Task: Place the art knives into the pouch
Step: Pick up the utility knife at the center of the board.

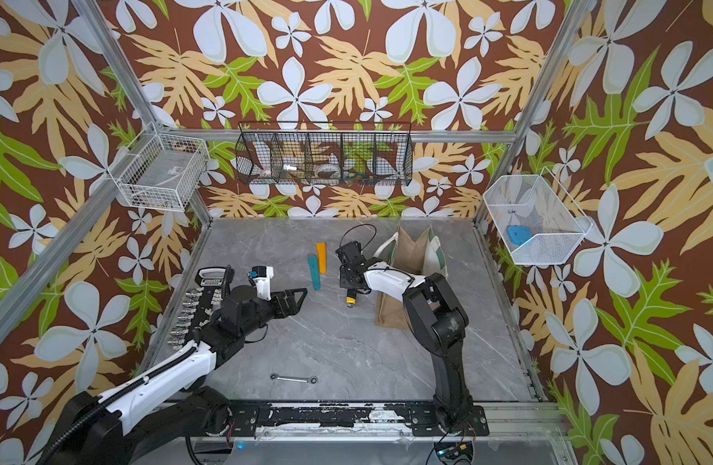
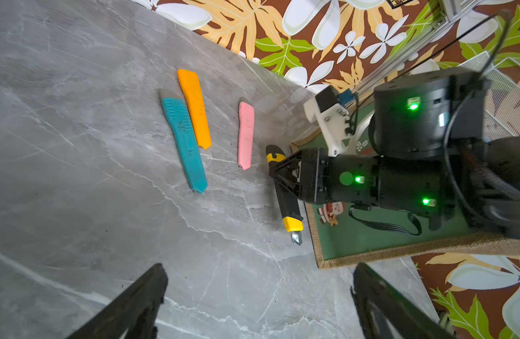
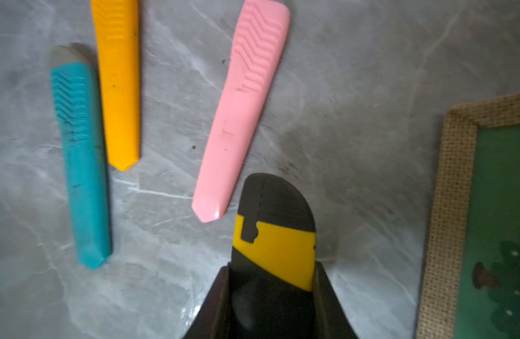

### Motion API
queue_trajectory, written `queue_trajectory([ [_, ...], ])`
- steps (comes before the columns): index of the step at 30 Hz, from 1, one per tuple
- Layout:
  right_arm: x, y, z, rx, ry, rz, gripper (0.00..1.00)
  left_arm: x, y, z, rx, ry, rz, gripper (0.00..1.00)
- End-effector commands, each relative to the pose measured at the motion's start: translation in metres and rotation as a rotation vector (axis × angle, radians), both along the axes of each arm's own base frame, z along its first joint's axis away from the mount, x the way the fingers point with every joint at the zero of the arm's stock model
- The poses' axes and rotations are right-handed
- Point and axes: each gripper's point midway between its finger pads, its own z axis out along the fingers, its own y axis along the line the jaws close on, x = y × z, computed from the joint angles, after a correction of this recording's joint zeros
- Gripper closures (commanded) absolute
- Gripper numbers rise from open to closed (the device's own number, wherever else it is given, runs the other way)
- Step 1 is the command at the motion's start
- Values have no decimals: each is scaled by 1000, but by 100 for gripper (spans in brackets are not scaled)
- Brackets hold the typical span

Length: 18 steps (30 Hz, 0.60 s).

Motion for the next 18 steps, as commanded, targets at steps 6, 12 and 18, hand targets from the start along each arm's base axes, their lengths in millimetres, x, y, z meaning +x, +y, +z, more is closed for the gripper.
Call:
queue_trajectory([
  [6, 5, 31, 71, 45, -130, 101, 73, 1, -10, 11, -74, -25, -34, 0],
  [12, 3, 50, 127, 82, -218, 170, 75, -3, -7, 13, -95, -38, -23, 0],
  [18, -1, 55, 180, 118, -301, 193, 77, -5, -5, 15, -95, -50, -20, 0],
])
